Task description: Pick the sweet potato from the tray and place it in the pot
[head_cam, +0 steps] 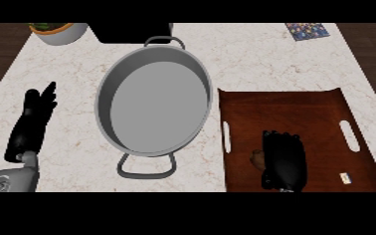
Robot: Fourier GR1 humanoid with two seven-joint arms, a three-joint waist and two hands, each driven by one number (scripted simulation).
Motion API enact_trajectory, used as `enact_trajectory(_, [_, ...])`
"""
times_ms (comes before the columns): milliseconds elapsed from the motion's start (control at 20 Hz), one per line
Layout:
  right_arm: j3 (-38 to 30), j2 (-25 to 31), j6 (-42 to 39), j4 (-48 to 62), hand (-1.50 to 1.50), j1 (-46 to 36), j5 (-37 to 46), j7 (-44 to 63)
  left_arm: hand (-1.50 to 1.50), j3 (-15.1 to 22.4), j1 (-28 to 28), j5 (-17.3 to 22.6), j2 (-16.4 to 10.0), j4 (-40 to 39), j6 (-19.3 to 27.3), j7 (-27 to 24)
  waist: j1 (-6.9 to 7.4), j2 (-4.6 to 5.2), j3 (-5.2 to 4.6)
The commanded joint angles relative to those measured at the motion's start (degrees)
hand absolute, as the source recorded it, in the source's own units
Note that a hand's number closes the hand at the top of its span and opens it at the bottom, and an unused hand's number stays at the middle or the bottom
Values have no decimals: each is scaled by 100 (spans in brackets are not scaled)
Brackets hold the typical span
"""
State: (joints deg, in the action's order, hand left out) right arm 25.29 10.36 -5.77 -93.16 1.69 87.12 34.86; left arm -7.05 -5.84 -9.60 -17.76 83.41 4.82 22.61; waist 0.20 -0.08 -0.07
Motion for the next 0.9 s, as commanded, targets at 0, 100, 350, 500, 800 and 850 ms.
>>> enact_trajectory(0, [-645, 270, -404, -256, 150, -295, -1712, -1478, 0, -60, 15, 123, -36, -89, -132, -123, 52, 62, 14])
enact_trajectory(100, [-1266, 741, -486, -176, 150, -752, -2145, -2035, 0, 79, -131, -165, 73, -79, 121, 115, -5, 34, 13])
enact_trajectory(350, [-1957, 860, -471, -1019, 150, -898, -2878, -2372, 0, -155, 69, 34, -114, -145, -124, -127, -71, -2, 7])
enact_trajectory(500, [-2182, 837, -316, -1647, 150, -1101, -3218, -2590, 0, -180, 179, 129, -140, 76, -217, 44, -53, -26, 10])
enact_trajectory(800, [-2365, 395, -113, -2838, 150, -1303, -3977, -2713, 0, -13, 311, -13, 182, 0, -16, -225, -72, -19, 6])
enact_trajectory(850, [-2525, 531, -503, -3190, 150, -1453, -4233, -2553, 0, -178, 359, 157, -48, 351, -199, 46, -38, -34, 7])
